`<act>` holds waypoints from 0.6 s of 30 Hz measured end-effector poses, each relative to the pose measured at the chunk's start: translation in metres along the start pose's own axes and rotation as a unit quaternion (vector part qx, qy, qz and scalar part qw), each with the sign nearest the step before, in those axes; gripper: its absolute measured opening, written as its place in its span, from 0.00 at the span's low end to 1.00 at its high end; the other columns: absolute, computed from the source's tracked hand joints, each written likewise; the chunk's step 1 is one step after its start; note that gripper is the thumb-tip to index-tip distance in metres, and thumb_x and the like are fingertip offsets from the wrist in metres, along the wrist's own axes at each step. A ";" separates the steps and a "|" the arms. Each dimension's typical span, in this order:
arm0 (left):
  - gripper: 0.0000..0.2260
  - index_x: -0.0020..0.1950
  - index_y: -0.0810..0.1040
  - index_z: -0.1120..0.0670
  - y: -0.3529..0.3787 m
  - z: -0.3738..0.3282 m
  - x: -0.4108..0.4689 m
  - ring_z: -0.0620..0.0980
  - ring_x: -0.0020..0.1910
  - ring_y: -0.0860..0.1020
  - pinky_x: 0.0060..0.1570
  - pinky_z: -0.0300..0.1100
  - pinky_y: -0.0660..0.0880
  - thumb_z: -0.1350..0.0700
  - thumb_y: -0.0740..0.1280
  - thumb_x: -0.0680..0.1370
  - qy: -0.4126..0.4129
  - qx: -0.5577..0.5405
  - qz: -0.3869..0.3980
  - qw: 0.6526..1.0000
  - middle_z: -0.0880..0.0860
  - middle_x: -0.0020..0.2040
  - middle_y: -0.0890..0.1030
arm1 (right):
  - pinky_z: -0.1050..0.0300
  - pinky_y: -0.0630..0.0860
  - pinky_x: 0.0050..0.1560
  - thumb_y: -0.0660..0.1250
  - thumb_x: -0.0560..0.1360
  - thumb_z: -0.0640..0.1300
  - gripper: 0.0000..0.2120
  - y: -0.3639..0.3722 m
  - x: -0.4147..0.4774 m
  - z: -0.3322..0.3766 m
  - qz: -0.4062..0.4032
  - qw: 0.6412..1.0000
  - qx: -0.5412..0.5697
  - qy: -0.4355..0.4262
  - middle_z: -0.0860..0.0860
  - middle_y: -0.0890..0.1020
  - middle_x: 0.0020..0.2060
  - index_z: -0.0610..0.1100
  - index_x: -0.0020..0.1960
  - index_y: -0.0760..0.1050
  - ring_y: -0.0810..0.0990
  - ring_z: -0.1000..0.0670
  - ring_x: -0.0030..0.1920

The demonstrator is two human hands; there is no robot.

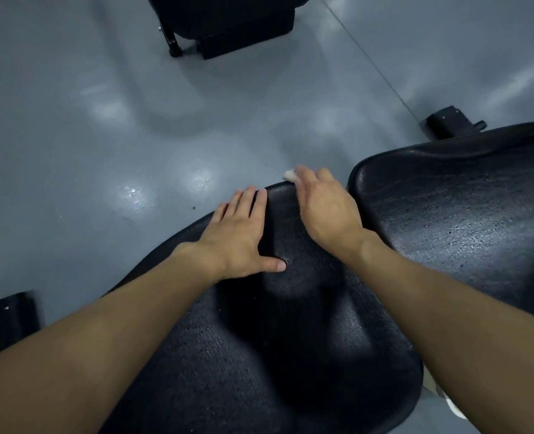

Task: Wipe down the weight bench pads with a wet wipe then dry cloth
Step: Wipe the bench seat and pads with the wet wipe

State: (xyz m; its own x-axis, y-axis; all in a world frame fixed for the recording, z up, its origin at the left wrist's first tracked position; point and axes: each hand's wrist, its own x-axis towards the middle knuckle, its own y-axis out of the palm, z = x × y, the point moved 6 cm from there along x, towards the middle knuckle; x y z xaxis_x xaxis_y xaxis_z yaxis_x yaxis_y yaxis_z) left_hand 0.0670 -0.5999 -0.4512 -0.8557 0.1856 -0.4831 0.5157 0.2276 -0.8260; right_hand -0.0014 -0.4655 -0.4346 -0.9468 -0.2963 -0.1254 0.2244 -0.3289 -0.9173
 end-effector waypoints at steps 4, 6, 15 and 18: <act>0.59 0.77 0.29 0.50 0.012 -0.008 -0.012 0.54 0.76 0.30 0.76 0.59 0.40 0.30 0.70 0.67 -0.010 0.001 0.003 1.000 0.52 0.77 0.28 | 0.50 0.72 0.51 0.54 0.84 0.44 0.23 -0.010 -0.046 -0.015 -0.022 0.998 -0.010 0.063 0.40 0.73 0.62 0.42 0.77 0.56 0.77 0.40 0.55; 0.62 0.76 0.27 0.50 0.015 -0.011 -0.011 0.56 0.75 0.27 0.75 0.61 0.40 0.30 0.71 0.65 -0.023 0.008 0.011 1.000 0.53 0.76 0.26 | 0.53 0.68 0.44 0.55 0.83 0.45 0.21 -0.015 -0.045 -0.014 -0.009 0.997 -0.030 0.076 0.40 0.73 0.60 0.40 0.73 0.60 0.78 0.39 0.53; 0.63 0.78 0.31 0.52 0.013 -0.016 -0.008 0.58 0.77 0.32 0.75 0.63 0.44 0.33 0.74 0.64 -0.059 0.018 0.009 0.998 0.55 0.77 0.29 | 0.53 0.74 0.34 0.67 0.73 0.30 0.22 -0.012 -0.053 -0.018 -0.033 0.995 -0.083 0.036 0.39 0.76 0.58 0.32 0.66 0.69 0.79 0.40 0.45; 0.62 0.78 0.31 0.53 0.010 -0.020 -0.011 0.59 0.77 0.32 0.75 0.64 0.46 0.36 0.75 0.65 -0.069 0.007 0.024 0.997 0.55 0.77 0.29 | 0.58 0.76 0.51 0.59 0.78 0.31 0.26 -0.015 -0.103 -0.038 -0.026 0.998 -0.011 0.061 0.41 0.75 0.63 0.35 0.75 0.61 0.79 0.45 0.57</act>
State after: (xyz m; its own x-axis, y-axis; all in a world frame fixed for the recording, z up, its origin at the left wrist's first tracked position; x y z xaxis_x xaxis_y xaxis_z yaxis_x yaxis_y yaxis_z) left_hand 0.0822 -0.5808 -0.4486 -0.8289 0.0631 -0.5559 0.5557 0.2080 -0.8049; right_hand 0.0841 -0.3955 -0.4222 -0.9786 -0.1665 -0.1208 0.1696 -0.3213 -0.9317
